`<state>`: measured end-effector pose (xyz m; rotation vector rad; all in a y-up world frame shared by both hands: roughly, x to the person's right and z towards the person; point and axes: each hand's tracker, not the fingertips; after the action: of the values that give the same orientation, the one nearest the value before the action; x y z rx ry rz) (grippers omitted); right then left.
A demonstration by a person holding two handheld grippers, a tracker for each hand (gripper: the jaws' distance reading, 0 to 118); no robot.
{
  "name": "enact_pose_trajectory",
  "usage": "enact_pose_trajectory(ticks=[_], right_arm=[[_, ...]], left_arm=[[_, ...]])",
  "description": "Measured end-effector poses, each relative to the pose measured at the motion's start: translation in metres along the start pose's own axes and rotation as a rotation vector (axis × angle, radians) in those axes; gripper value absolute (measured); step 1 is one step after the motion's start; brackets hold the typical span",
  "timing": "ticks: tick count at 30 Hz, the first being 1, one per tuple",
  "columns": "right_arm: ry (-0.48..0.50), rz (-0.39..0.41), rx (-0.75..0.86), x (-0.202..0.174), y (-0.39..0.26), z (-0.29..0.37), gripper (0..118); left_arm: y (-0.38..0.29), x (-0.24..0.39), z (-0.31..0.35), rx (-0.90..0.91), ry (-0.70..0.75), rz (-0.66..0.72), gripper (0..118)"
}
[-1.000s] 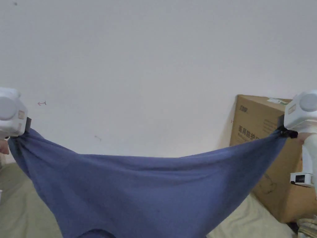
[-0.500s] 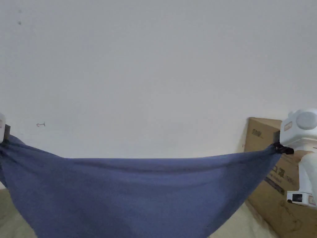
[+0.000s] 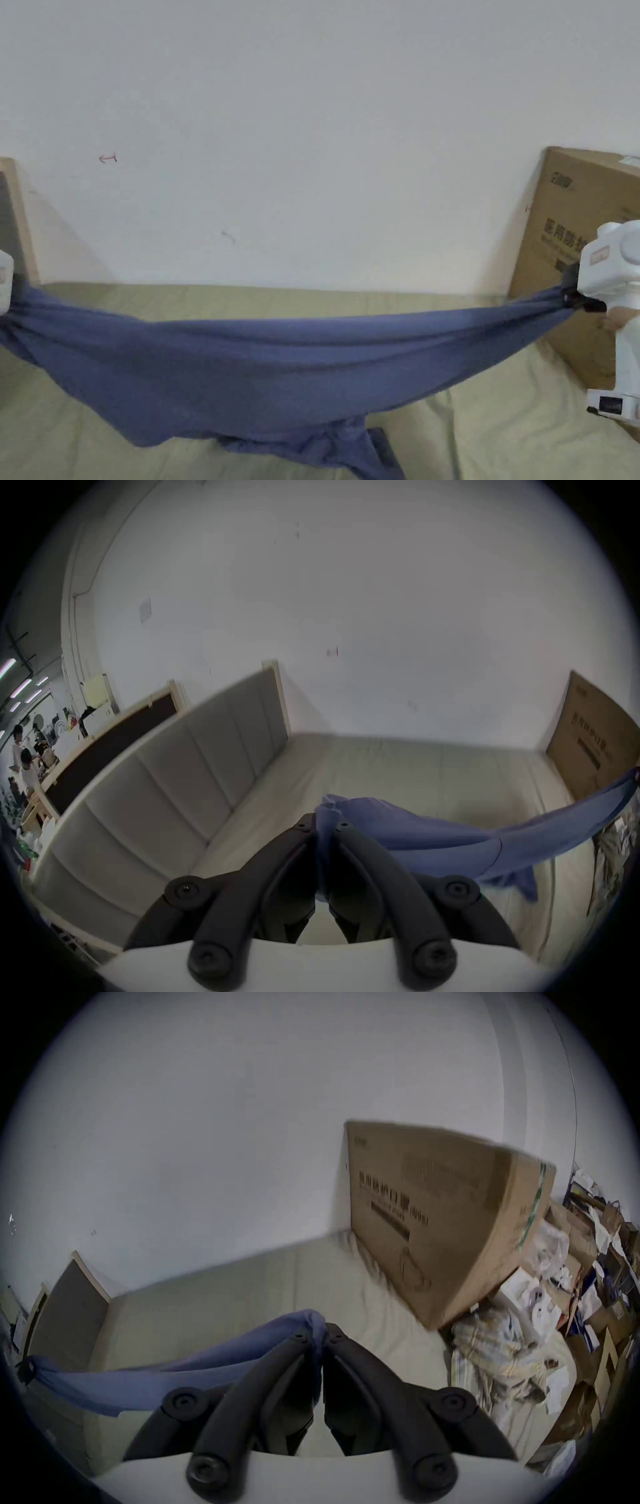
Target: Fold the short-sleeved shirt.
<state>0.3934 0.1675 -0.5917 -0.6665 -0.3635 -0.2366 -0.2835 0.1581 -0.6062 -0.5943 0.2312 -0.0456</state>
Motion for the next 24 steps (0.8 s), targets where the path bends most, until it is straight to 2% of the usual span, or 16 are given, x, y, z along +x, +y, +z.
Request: enact_pose_trajectory(ticks=[3, 5, 7, 11, 13, 15, 18, 22, 24], right_arm=[[-0.012, -0.013, -0.117, 0.027, -0.068, -0.020, 4], [0.016, -0.044, -0.186, 0.052, -0.118, -0.027, 4], [0.051, -0.107, -0.272, 0.078, -0.167, -0.032, 4], [0.022, -0.213, -0.388, 0.121, -0.256, -0.028, 4], [0.033, -0.238, -0.409, 0.134, -0.287, -0.021, 4], [0.034, -0.236, -0.425, 0.142, -0.309, -0.013, 4], [-0.008, -0.163, -0.455, 0.144, -0.332, -0.003, 4], [-0.021, -0.140, -0.456, 0.140, -0.342, 0.002, 4], [-0.040, -0.102, -0.439, 0.132, -0.341, 0.004, 4]], left_arm=[[-0.063, -0.009, -0.004, -0.091, -0.012, -0.011, 4], [-0.106, -0.017, 0.000, -0.131, -0.010, 0.001, 4], [-0.147, -0.027, 0.007, -0.189, -0.021, 0.043, 4], [-0.226, -0.039, 0.027, -0.297, -0.021, 0.017, 4], [-0.258, -0.047, 0.037, -0.326, -0.024, 0.026, 4], [-0.283, -0.055, 0.043, -0.379, -0.014, 0.048, 4], [-0.309, -0.068, 0.052, -0.410, 0.012, 0.072, 4], [-0.329, -0.074, 0.059, -0.425, 0.004, 0.037, 4], [-0.332, -0.073, 0.062, -0.404, 0.002, 0.039, 5]])
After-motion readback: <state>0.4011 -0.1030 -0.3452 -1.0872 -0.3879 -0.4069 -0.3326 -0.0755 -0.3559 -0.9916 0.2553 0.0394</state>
